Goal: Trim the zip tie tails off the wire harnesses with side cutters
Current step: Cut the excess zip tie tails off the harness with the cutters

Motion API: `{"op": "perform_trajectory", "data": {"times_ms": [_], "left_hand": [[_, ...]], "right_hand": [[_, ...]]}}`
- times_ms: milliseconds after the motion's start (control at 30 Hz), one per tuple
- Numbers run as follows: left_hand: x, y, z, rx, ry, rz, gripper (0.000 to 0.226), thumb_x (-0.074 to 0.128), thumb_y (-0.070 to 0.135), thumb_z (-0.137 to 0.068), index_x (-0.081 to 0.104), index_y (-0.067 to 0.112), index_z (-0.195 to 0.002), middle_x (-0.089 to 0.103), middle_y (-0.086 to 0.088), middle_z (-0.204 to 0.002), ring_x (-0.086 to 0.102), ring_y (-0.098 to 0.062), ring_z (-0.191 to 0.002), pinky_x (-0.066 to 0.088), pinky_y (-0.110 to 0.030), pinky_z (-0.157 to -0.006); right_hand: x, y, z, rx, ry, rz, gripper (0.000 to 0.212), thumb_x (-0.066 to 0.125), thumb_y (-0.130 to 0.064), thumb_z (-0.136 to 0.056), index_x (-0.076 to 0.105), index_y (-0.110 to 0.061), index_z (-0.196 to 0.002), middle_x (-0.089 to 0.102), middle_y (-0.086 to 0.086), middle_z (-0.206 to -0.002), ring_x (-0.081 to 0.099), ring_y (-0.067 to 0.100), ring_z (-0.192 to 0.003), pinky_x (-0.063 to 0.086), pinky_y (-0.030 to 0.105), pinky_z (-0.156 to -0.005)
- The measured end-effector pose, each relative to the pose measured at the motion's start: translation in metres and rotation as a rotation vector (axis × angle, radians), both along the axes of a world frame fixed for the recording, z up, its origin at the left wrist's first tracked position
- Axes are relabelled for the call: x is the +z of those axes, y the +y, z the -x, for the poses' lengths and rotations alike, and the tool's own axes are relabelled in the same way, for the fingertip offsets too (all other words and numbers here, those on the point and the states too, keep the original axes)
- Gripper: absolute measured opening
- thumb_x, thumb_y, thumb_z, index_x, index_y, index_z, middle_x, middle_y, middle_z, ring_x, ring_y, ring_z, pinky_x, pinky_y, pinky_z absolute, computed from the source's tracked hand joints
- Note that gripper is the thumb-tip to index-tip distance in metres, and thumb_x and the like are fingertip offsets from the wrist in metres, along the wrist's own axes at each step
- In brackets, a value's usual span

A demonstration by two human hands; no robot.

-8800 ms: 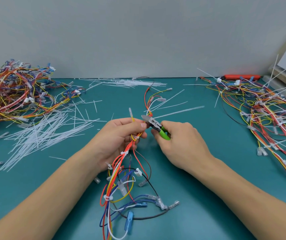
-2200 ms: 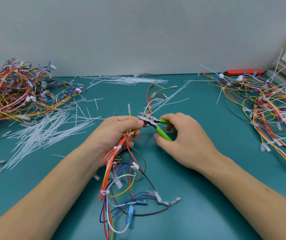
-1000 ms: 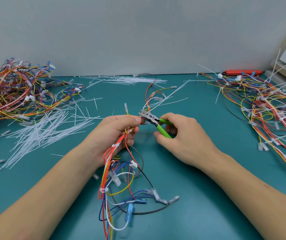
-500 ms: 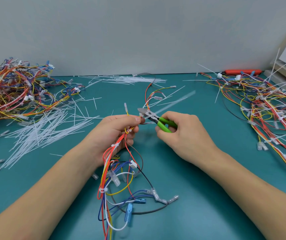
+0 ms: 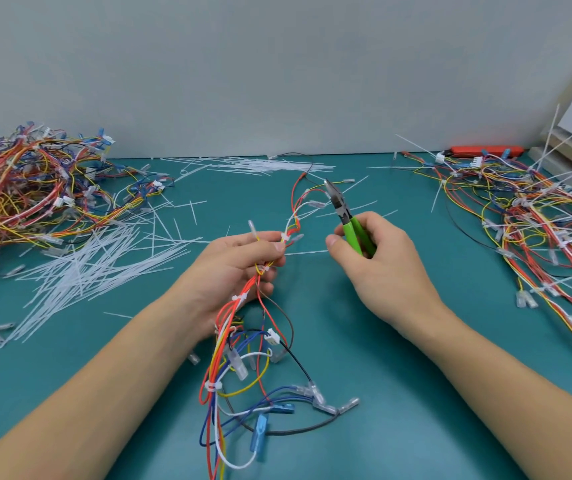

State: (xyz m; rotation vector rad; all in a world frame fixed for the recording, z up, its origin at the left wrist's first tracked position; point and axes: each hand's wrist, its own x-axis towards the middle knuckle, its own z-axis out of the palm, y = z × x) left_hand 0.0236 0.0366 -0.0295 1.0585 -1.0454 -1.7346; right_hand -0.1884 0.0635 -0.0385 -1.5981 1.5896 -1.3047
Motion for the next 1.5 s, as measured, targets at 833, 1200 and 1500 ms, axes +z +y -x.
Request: {"op": "perform_trajectory", "data": {"times_ms": [833,1200,1500], "left_hand": [[0.003,0.01,-0.002,-0.329,-0.215,0.197,0.043,0.086,0.023,-0.061,0.082,0.017,-0.103,0.055,-0.013,-0.086,0.048,-0.02,-0.071,0.039,-0.03,-0.067],[0.012,0.011,0.001,-0.192,-0.174,0.149,0.05,0.069,0.065,-0.073,0.082,0.022,-0.096,0.072,0.001,-0.102,0.066,-0.017,-0.082,0.054,-0.03,-0.063],[0.012,0.004,0.0,-0.101,0.05,0.025,0.063,0.051,0.066,-0.09,0.08,0.011,-0.103,0.073,-0.015,-0.117,0.072,-0.027,-0.089,0.059,-0.036,-0.066]], "right_hand": [[0.017,-0.009,0.017,0.243,-0.979,-0.461,0.01,0.06,-0.021,-0.1,0.063,-0.019,-0.109,0.074,0.018,-0.124,0.071,0.039,-0.115,0.053,0.049,-0.104],[0.016,-0.01,0.014,0.211,-1.061,-0.398,0.014,0.059,-0.018,-0.096,0.061,-0.014,-0.108,0.078,0.013,-0.108,0.076,0.03,-0.094,0.057,0.04,-0.09],[0.016,-0.006,0.0,0.25,-1.069,-0.321,0.012,0.051,-0.006,-0.091,0.062,-0.009,-0.089,0.057,0.012,-0.068,0.056,0.027,-0.065,0.05,0.038,-0.07]]}}
